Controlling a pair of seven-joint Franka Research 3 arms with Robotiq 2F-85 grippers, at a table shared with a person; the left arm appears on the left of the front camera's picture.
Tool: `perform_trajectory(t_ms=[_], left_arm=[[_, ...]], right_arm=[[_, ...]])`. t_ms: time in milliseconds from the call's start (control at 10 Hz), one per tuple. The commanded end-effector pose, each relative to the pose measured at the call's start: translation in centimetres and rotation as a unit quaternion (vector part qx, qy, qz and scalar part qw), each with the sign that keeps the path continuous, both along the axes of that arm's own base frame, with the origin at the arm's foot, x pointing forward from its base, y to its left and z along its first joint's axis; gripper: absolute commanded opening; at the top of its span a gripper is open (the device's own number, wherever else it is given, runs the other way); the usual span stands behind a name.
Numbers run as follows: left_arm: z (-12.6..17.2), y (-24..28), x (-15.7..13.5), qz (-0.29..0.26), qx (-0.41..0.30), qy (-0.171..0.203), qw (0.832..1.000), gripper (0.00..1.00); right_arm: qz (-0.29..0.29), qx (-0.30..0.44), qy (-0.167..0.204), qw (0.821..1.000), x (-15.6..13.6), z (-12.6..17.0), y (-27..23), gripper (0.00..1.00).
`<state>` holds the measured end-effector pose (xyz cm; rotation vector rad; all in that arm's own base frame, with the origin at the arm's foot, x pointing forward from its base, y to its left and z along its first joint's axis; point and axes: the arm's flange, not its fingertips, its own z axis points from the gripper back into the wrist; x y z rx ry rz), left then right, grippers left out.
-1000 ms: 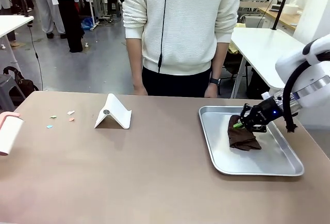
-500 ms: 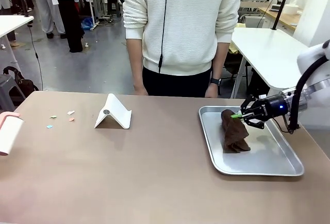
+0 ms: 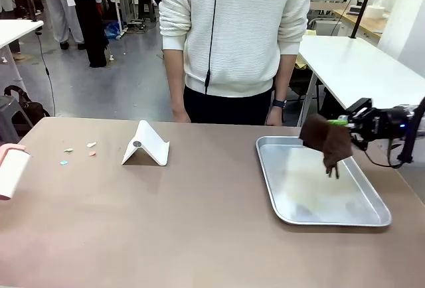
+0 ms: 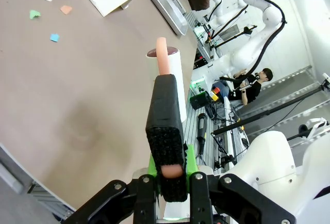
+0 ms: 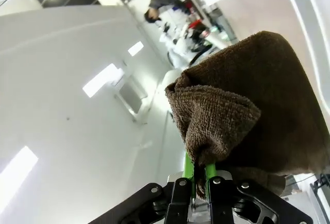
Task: Clean the surface of the table.
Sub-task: If a person points to the right, clean the right side of the table with your right hand, and if they point to the left, clean the left side with your left hand.
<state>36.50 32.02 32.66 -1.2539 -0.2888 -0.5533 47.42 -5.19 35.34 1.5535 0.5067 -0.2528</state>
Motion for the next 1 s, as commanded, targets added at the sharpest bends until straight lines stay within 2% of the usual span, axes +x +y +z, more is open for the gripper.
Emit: perform_trajectory(t_ms=[0, 100, 300, 500, 700, 800, 900], left_arm=[[0.4, -0.4, -0.5, -0.001, 0.003, 0.006, 1.0, 0.0], [0.4, -0.4, -0.5, -0.001, 0.003, 0.006, 1.0, 0.0], [0.4, -0.4, -0.5, -0.001, 0.003, 0.006, 1.0, 0.0], [0.4, -0.4, -0.5, -0.001, 0.003, 0.006, 1.0, 0.0], [0.4, -0.4, -0.5, -0.001, 0.003, 0.006, 1.0, 0.0], [0.4, -0.4, -0.5, -0.001, 0.003, 0.006, 1.0, 0.0], [0.4, -0.4, -0.5, -0.001, 0.003, 0.006, 1.0, 0.0]], right_arm=[[-0.046, 0.017, -0.008, 0.999, -1.9, 1.7, -2.0, 0.09], [-0.074, 0.03, -0.013, 0.997, -2.5, 1.6, -4.2, 0.09], [-0.13, 0.071, -0.026, 0.989, -2.0, -0.2, -8.2, 0.09], [-0.13, 0.095, -0.054, 0.985, -2.2, -1.3, -9.7, 0.09], [-0.127, 0.088, -0.076, 0.985, -2.3, -1.7, -9.6, 0.09], [-0.137, 0.077, -0.038, 0.987, -2.8, -2.0, -10.1, 0.09], [-0.137, 0.077, -0.038, 0.987, -2.8, -2.0, -10.1, 0.09]])
